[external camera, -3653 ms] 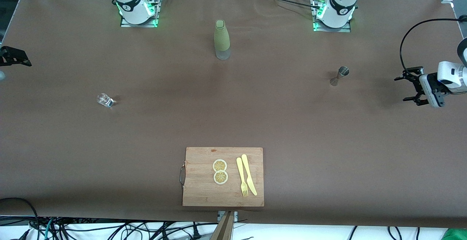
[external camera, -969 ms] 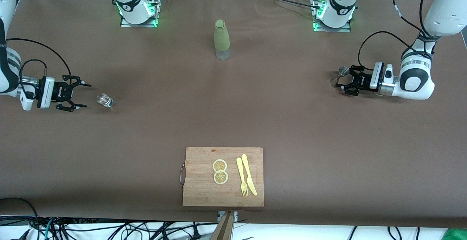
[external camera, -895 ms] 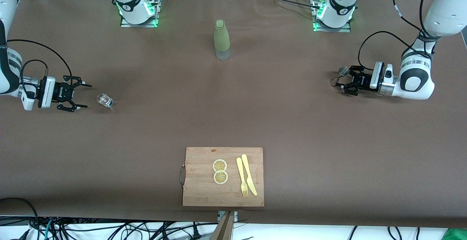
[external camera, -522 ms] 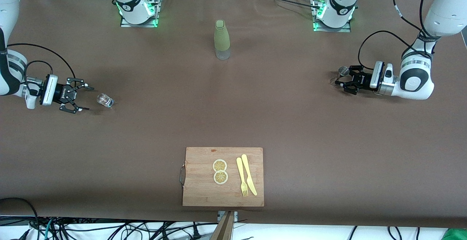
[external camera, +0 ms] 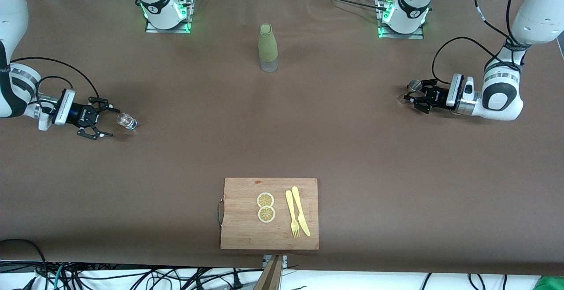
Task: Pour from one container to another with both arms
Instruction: 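Grasp the steel jigger with the left gripper while the right gripper grasps the beaker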
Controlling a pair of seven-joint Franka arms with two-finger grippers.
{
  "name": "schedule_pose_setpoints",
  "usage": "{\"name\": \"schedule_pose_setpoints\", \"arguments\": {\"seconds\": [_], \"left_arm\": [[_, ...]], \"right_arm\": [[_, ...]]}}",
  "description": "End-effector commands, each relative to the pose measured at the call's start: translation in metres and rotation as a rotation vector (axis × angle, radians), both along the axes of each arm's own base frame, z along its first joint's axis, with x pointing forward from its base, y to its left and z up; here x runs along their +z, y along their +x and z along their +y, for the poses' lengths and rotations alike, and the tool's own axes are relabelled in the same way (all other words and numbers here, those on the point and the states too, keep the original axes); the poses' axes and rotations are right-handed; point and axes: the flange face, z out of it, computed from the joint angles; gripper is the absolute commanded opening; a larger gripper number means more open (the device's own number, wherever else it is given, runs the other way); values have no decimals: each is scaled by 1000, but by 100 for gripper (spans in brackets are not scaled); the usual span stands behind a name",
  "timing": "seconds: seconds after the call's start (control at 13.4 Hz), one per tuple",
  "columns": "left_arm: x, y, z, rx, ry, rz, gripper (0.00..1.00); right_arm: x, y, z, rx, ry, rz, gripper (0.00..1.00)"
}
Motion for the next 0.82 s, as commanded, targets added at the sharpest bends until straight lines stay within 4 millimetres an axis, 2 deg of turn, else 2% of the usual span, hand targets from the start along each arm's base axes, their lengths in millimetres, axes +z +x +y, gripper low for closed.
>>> {"name": "schedule_pose_setpoints", "arguments": {"seconds": [0.0, 0.07, 0.37, 0.6, 0.75], "left_arm": [[-4, -7, 3, -31, -102, -179, 47], [-3, -7, 2, -32, -107, -177, 45], [-1, -6, 3, -33, -110, -183, 0], [5, -2, 4, -35, -111, -191, 0], [20, 4, 6, -39, -104, -217, 0]], "right_arm": [[-14, -4, -3, 0, 40, -35, 100], [-18, -7, -6, 0, 43, -38, 100], [-36, -15, -3, -2, 92, -49, 100], [-43, -16, 2, -18, 117, -53, 100], [-51, -17, 4, -25, 130, -60, 100]]}}
